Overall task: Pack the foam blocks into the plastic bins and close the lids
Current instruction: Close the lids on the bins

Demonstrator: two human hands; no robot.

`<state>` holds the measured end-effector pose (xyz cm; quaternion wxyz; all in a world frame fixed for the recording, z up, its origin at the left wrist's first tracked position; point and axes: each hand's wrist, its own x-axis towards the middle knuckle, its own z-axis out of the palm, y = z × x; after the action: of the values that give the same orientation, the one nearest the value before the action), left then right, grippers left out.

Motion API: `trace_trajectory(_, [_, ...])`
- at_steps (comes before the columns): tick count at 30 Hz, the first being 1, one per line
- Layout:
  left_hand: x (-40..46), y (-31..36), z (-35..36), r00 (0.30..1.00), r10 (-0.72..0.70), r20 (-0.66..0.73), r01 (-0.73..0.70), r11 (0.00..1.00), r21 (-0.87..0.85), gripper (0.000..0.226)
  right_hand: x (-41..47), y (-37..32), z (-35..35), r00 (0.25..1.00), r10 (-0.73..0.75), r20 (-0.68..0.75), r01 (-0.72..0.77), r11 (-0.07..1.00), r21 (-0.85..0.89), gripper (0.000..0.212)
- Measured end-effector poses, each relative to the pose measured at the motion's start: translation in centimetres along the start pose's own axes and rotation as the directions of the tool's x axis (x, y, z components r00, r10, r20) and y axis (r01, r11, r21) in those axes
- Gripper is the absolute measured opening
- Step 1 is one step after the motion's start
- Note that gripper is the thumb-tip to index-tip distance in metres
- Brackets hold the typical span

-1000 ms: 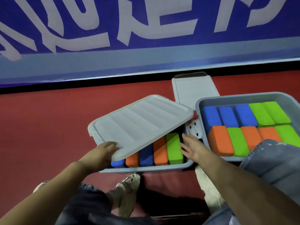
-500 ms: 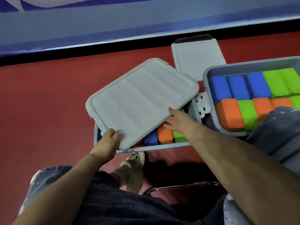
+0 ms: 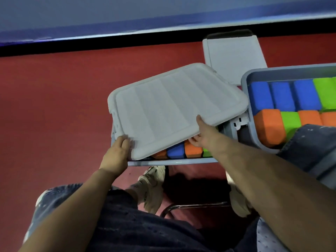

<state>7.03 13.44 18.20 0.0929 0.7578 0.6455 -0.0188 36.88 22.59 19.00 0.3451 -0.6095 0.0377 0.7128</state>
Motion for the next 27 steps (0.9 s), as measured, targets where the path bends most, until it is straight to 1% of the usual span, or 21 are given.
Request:
trace_trajectory(2, [-0.3,-0.3,0.0,0.997,-0.077,0.017,0.076,0.996,0.055,0.037,-0.4,2.2,-0.1,1.0,0.03,-0.005,-0.03,1.0,0.001,0.04])
trace_trajectory(3, [-0.4,-0.3,0.0,0.989,-0.139,0.043,0.135,0.987,0.092,0.042,-0.5,3.6,-0.3,0.998,0.061,-0.005,-0.061,0.998,-0.001,0.04])
trace_trajectory(4, [-0.4,-0.3,-0.1,0.971,-0.216,0.1,0.201,0.97,0.137,0.048,-0.7,4.8,-0.4,0.995,0.096,0.003,-0.096,0.995,-0.014,0.039])
trace_trajectory(5, [-0.4,-0.3,0.0,0.937,-0.294,0.19,0.259,0.947,0.188,0.052,-0.8,6.2,-0.5,0.991,0.131,0.018,-0.131,0.991,-0.036,0.038])
trace_trajectory(7, [-0.6,-0.5,0.2,0.823,-0.406,0.397,0.343,0.913,0.222,0.055,-1.1,8.6,-0.5,0.981,0.187,0.051,-0.182,0.98,-0.083,0.036])
trace_trajectory(8, [-0.7,-0.6,0.4,0.773,-0.424,0.472,0.374,0.906,0.2,0.059,-1.2,9.5,-0.4,0.981,0.187,0.056,-0.183,0.98,-0.08,0.035])
trace_trajectory(9, [-0.8,-0.7,0.7,0.74,-0.423,0.523,0.394,0.903,0.171,0.064,-1.1,10.2,-0.3,0.983,0.175,0.054,-0.171,0.983,-0.061,0.037])
trace_trajectory(10, [-0.9,-0.8,0.8,0.722,-0.416,0.553,0.406,0.902,0.147,0.07,-1.0,10.6,-0.4,0.988,0.152,0.032,-0.15,0.988,-0.047,0.04])
trace_trajectory(13, [-1.0,-1.0,0.8,0.7,-0.419,0.578,0.408,0.899,0.158,0.079,-0.5,10.2,-1.6,0.994,0.087,-0.063,-0.09,0.995,-0.045,0.046])
trace_trajectory(16, [-1.1,-1.4,1.1,0.655,-0.452,0.606,0.419,0.884,0.206,0.084,0.0,8.3,-4.5,0.988,0.038,-0.147,-0.051,0.995,-0.089,0.044])
trace_trajectory(18, [-1.1,-1.7,1.5,0.639,-0.454,0.621,0.425,0.881,0.207,0.085,0.5,6.8,-6.7,0.972,-0.022,-0.234,0.002,0.996,-0.088,0.043])
trace_trajectory(19, [-0.9,-2.0,1.7,0.635,-0.453,0.626,0.425,0.881,0.206,0.086,1.0,6.1,-7.5,0.949,-0.077,-0.305,0.049,0.994,-0.099,0.046])
trace_trajectory(20, [-0.7,-2.1,1.7,0.629,-0.452,0.632,0.424,0.881,0.209,0.087,1.3,5.4,-8.0,0.911,-0.153,-0.384,0.105,0.984,-0.142,0.055])
trace_trajectory(21, [-0.5,-2.3,1.9,0.622,-0.452,0.639,0.421,0.881,0.214,0.088,1.7,4.8,-8.4,0.86,-0.24,-0.45,0.153,0.963,-0.221,0.066])
trace_trajectory(22, [-0.4,-2.5,2.0,0.617,-0.453,0.643,0.422,0.881,0.216,0.088,1.7,4.1,-8.7,0.808,-0.318,-0.496,0.167,0.931,-0.325,0.073])
trace_trajectory(23, [-0.3,-2.6,2.2,0.61,-0.455,0.649,0.426,0.879,0.216,0.088,1.6,3.5,-8.9,0.771,-0.363,-0.523,0.127,0.893,-0.432,0.075])
trace_trajectory(24, [-0.3,-2.7,2.3,0.604,-0.457,0.653,0.431,0.876,0.215,0.087,1.4,3.0,-9.2,0.754,-0.379,-0.536,0.062,0.854,-0.516,0.075])
trace_trajectory(25, [-0.2,-2.7,2.4,0.601,-0.457,0.655,0.434,0.875,0.213,0.086,1.7,2.5,-9.7,0.754,-0.395,-0.524,0.018,0.81,-0.585,0.075])
trace_trajectory(26, [-0.1,-2.6,2.4,0.602,-0.454,0.656,0.434,0.876,0.208,0.085,1.8,2.1,-10.0,0.769,-0.392,-0.505,-0.015,0.779,-0.627,0.076])
trace_trajectory(27, [0.0,-2.4,2.5,0.609,-0.447,0.655,0.43,0.88,0.201,0.083,2.3,2.0,-10.5,0.788,-0.388,-0.478,-0.015,0.764,-0.645,0.075])
